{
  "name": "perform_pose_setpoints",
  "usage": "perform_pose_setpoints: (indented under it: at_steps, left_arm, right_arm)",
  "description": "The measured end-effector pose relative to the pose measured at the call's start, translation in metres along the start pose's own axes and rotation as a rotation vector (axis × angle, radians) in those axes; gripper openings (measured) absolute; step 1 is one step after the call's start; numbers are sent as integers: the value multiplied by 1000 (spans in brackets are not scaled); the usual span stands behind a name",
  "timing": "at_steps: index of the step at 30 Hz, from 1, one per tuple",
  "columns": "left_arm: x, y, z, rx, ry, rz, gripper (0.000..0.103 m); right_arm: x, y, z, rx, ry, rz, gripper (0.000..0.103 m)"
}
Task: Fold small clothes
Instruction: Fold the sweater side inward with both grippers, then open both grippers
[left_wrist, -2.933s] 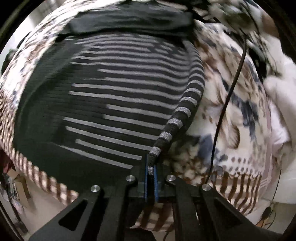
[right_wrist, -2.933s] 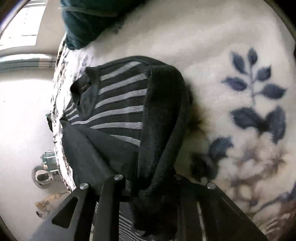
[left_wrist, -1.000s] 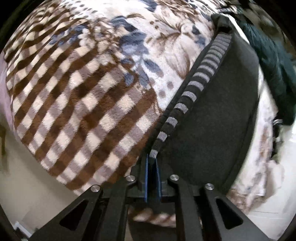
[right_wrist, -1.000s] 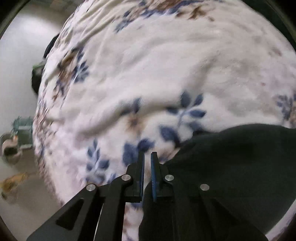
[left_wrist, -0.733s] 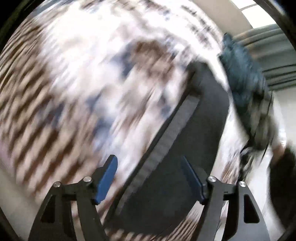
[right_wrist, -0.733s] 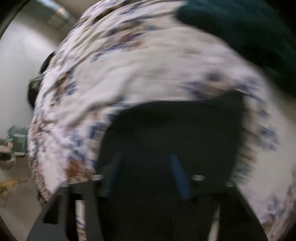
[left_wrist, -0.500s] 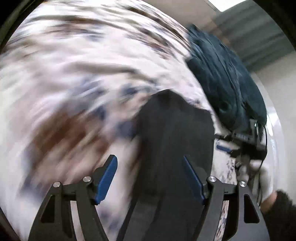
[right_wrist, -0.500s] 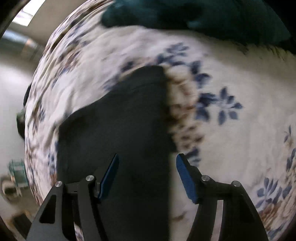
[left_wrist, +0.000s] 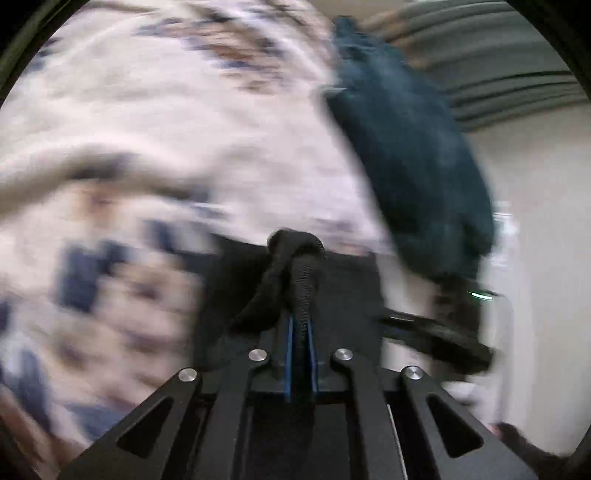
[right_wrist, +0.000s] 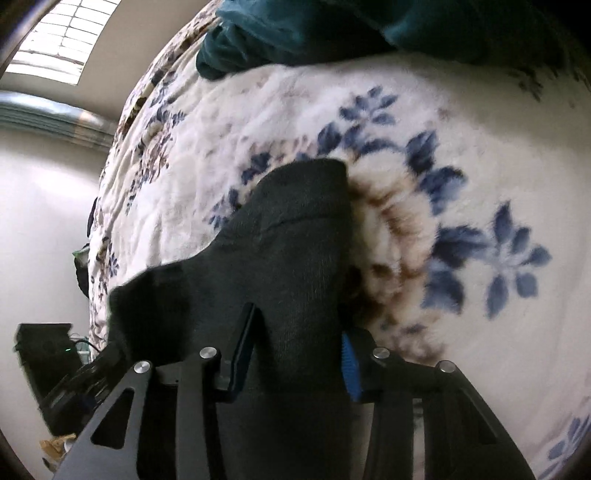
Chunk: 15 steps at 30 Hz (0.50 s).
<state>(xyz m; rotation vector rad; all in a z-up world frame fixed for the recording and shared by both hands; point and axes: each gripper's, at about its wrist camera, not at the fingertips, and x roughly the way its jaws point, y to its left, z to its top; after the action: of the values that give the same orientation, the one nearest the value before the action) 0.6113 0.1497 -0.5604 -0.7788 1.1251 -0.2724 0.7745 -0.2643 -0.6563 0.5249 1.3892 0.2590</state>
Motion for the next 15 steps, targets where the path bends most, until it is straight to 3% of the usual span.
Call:
perform_pose_setpoints:
  at_steps: [1, 5, 7, 8, 13, 15]
  left_arm:
    - [4, 13, 3, -12, 11, 82, 6]
    - [0, 28, 5, -79, 32, 19, 18]
    - [-13, 20, -2, -58, 19, 43, 49]
    - [-24, 14, -10, -38, 12, 57, 55]
    - [-73, -2, -82, 13, 49, 104, 59]
    - [-85, -4, -123, 18, 95, 178, 59]
  right_arm:
    - [1, -4, 2, 6, 12, -9, 43]
    - [-6, -10, 1, 24, 42, -5, 43]
    - [-15, -8, -6, 2, 54, 5, 46]
    - [-20, -7, -13, -7, 61, -2, 55]
    - [-54, -10, -70, -48, 107, 1, 59]
    - [-65, -14, -101, -57, 140, 2, 59]
